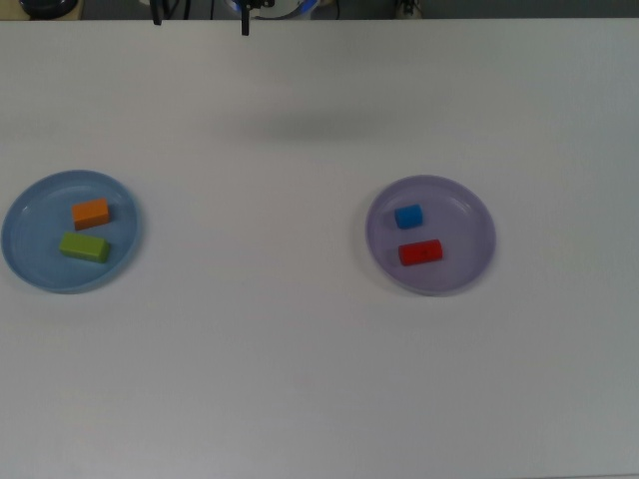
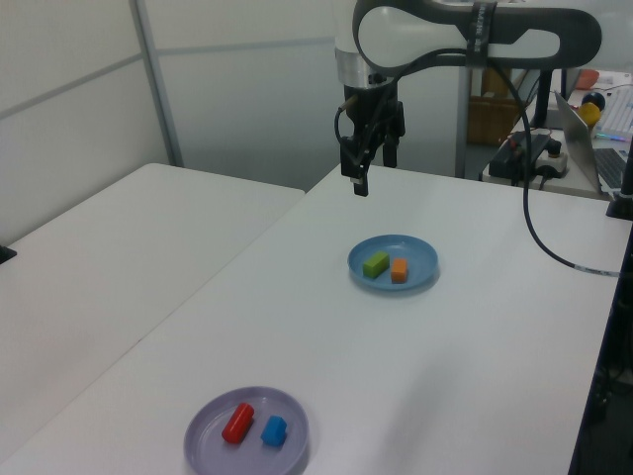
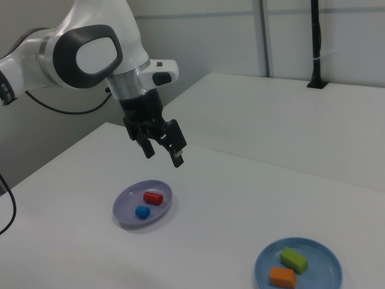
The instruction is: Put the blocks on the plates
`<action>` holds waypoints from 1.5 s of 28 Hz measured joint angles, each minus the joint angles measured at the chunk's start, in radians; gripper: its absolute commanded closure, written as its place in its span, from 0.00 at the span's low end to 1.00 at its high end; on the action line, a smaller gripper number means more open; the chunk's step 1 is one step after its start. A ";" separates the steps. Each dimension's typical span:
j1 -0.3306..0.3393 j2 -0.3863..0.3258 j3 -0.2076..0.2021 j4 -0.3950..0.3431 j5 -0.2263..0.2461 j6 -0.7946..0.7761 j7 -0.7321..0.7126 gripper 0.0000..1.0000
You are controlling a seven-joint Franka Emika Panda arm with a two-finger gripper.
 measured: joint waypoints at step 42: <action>0.017 -0.004 -0.032 0.025 0.023 -0.093 0.088 0.00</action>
